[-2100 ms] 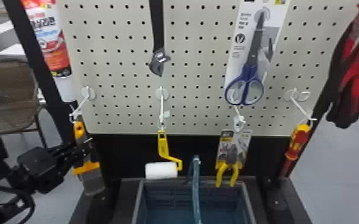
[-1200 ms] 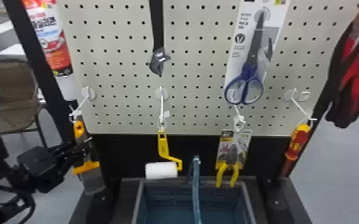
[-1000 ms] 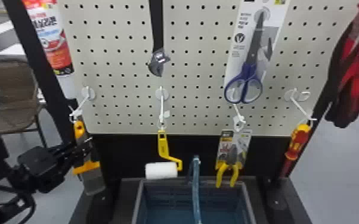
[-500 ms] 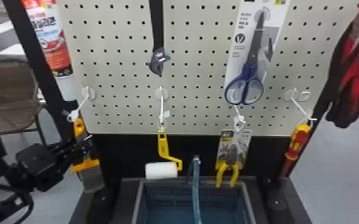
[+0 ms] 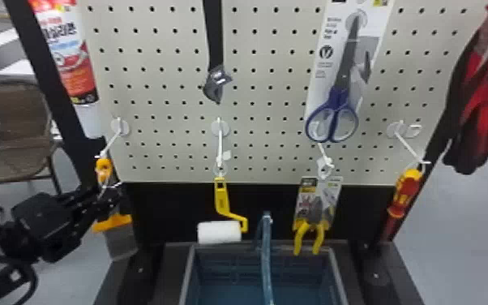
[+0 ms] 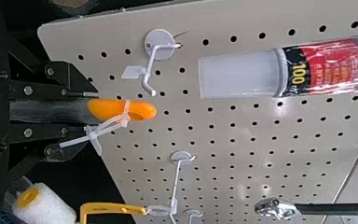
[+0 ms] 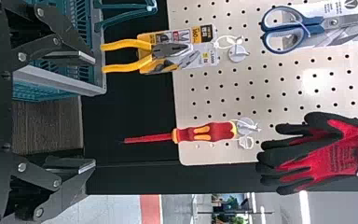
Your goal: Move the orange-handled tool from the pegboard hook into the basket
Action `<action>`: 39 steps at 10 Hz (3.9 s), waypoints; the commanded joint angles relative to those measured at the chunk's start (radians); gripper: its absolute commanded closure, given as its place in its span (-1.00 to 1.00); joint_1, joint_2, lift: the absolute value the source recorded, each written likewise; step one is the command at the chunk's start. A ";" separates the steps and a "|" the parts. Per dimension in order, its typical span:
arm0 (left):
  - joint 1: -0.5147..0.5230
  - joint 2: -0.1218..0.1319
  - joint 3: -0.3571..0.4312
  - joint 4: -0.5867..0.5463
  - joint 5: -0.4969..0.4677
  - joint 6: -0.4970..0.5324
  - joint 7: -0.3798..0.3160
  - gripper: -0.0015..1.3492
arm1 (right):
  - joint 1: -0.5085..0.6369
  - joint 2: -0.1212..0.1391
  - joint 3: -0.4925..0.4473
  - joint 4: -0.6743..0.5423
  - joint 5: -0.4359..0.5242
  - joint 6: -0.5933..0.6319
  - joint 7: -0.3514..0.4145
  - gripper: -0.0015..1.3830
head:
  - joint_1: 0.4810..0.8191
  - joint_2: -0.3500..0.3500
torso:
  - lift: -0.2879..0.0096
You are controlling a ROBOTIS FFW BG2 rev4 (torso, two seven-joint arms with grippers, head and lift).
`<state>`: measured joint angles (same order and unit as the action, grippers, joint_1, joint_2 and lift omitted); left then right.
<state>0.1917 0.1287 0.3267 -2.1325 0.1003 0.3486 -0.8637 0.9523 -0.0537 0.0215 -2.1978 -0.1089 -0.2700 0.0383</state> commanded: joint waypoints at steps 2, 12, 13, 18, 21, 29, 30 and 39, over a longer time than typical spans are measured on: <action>0.041 -0.017 0.005 -0.061 0.007 0.013 0.000 0.80 | -0.005 0.000 0.000 0.002 0.002 0.002 -0.001 -0.30 | -0.60 0.00 | 0.26; 0.206 -0.063 -0.063 -0.247 0.188 0.082 0.106 0.80 | -0.013 0.000 0.000 0.005 0.011 0.011 0.000 -0.30 | -0.60 0.00 | 0.26; 0.217 -0.067 -0.078 -0.264 0.208 0.090 0.118 0.80 | -0.013 0.000 0.000 0.005 0.011 0.012 0.000 -0.30 | -0.60 0.00 | 0.26; 0.277 -0.100 -0.124 -0.277 0.361 0.073 0.212 0.79 | -0.018 -0.009 0.000 0.002 0.011 0.018 0.000 -0.30 | -0.60 0.00 | 0.26; 0.316 -0.129 -0.156 -0.242 0.440 0.050 0.250 0.80 | -0.013 -0.009 0.000 0.002 0.011 0.020 0.000 -0.30 | -0.60 0.00 | 0.26; 0.284 -0.112 -0.356 0.079 0.653 -0.172 0.305 0.80 | -0.013 -0.020 0.000 0.002 0.000 0.020 -0.001 -0.30 | -0.60 0.00 | 0.26; 0.281 -0.112 -0.373 0.092 0.664 -0.178 0.311 0.80 | -0.013 -0.020 0.000 0.002 0.000 0.020 -0.001 -0.30 | -0.60 0.00 | 0.26; 0.245 -0.097 -0.486 0.244 0.725 -0.220 0.330 0.80 | -0.013 -0.020 -0.005 0.002 0.000 0.020 0.000 -0.30 | -0.60 0.00 | 0.26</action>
<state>0.4426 0.0313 -0.1525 -1.9025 0.8208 0.1347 -0.5346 0.9401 -0.0738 0.0168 -2.1955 -0.1089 -0.2500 0.0375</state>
